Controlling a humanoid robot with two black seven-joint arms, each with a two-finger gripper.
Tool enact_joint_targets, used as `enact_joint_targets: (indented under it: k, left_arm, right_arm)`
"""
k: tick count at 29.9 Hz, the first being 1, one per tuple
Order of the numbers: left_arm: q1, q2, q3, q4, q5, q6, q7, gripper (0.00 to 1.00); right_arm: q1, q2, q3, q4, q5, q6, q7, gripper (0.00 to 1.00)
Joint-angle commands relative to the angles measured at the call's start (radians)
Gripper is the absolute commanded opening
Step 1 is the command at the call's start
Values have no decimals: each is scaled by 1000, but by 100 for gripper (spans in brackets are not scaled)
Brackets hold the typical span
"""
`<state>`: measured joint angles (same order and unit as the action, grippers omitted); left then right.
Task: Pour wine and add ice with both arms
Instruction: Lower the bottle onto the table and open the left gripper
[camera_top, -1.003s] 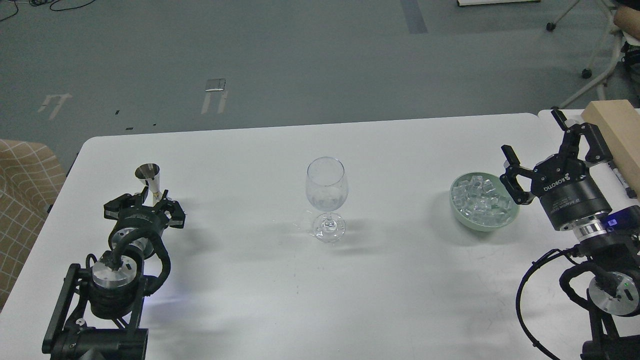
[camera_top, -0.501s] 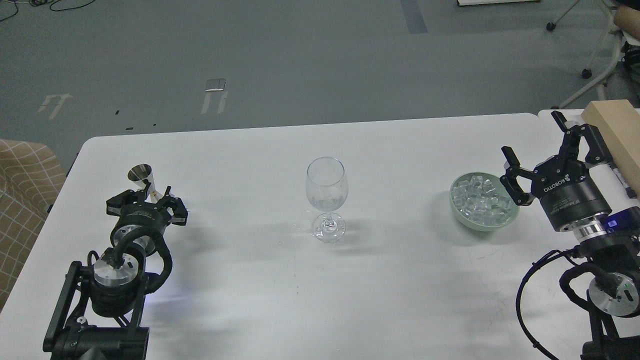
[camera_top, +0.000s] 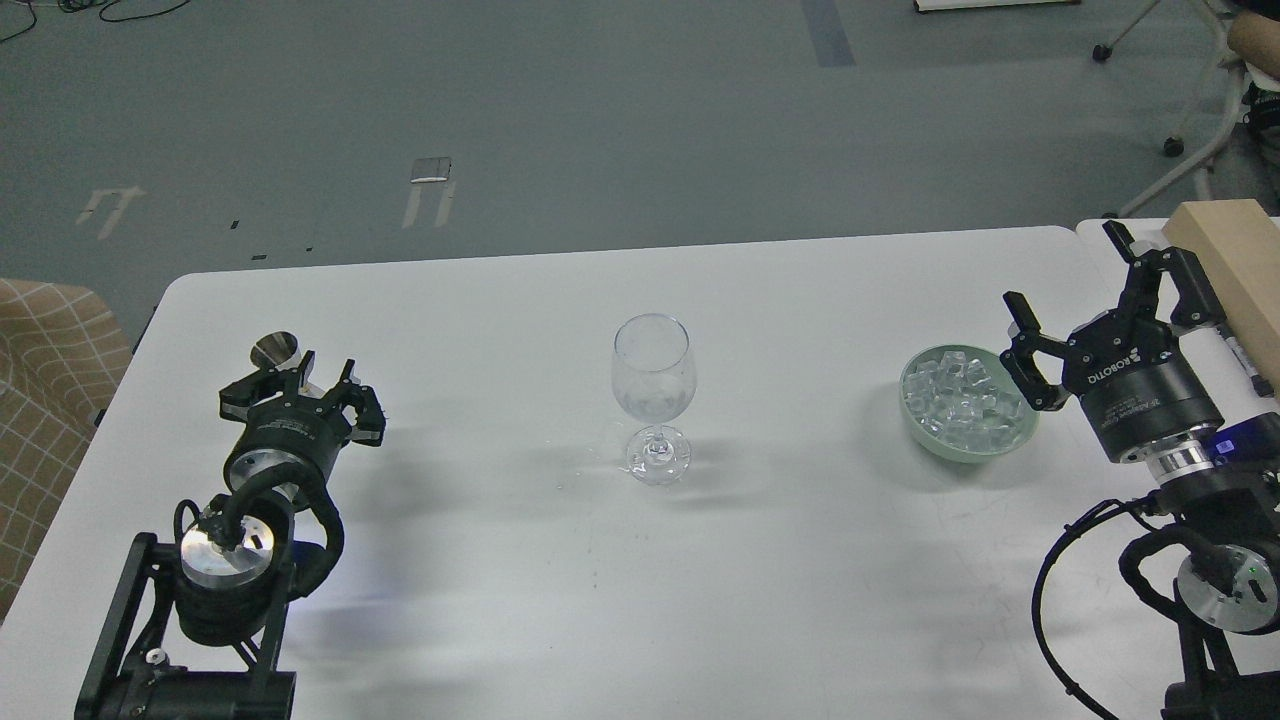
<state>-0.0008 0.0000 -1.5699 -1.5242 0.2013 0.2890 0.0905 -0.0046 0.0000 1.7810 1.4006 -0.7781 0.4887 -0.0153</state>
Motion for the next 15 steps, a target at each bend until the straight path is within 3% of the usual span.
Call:
enact_joint_targets:
  k: [1,4,11,15]
  left_arm:
    - [45,0,17,-45,1,-10,5,37]
    - [90,0,21,-82,1,-25,8,37]
    - [84,0,21,-90,10,-201,28,38]
    - [12,127,22,-76,21,-292,35,40]
  right_arm:
    - [0,0,3,0,0,0,0,100]
    - [0,0,5,0,0,0,0,100]
    - [0,0,6,0,0,0,0,100]
    - [9,0,8,3,0,0,0,100]
